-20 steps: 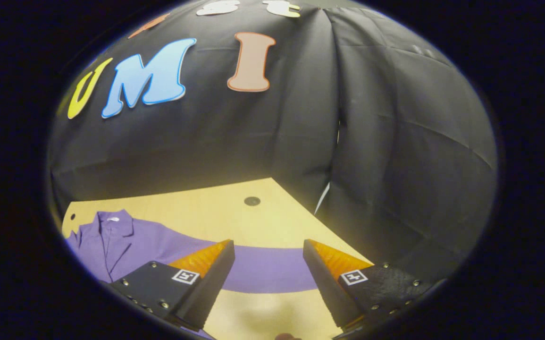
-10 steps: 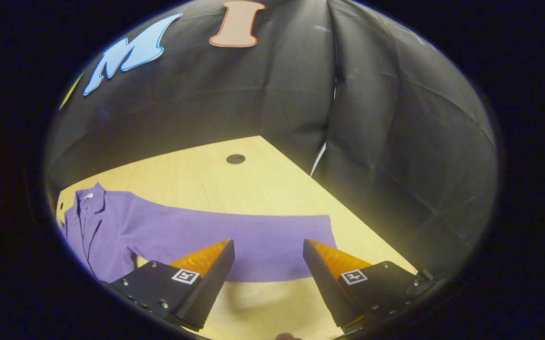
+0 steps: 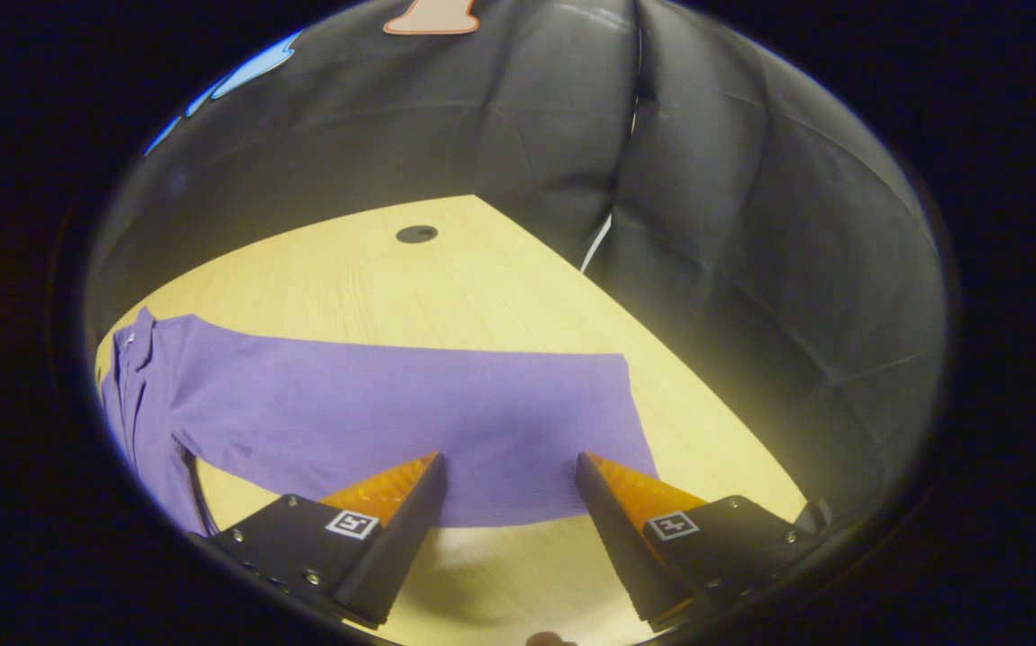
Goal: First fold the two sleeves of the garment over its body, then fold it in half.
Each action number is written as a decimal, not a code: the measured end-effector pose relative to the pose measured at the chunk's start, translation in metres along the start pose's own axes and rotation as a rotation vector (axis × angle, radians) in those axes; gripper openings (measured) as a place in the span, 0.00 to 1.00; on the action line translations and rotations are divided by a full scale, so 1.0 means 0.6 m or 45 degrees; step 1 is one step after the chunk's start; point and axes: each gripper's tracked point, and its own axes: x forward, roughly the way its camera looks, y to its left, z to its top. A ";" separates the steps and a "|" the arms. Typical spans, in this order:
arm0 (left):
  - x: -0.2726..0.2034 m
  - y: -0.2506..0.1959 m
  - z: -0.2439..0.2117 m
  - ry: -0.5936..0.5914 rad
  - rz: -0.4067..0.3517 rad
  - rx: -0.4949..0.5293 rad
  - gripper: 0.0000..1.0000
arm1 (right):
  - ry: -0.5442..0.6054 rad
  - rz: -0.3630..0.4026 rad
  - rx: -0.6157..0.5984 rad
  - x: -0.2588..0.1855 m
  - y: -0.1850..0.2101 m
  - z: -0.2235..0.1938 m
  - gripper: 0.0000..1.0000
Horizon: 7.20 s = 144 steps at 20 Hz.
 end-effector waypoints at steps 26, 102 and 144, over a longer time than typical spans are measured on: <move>-0.024 0.032 -0.023 0.018 -0.015 -0.012 0.96 | 0.000 0.200 0.242 -0.053 0.094 0.077 0.05; 0.101 0.541 -0.770 0.747 0.298 -0.259 0.99 | 0.045 0.731 -0.513 -0.400 0.776 -0.096 0.88; 0.265 -0.207 -0.422 0.481 -0.484 -0.087 0.07 | 0.048 0.544 -0.026 -0.313 0.369 -0.030 0.88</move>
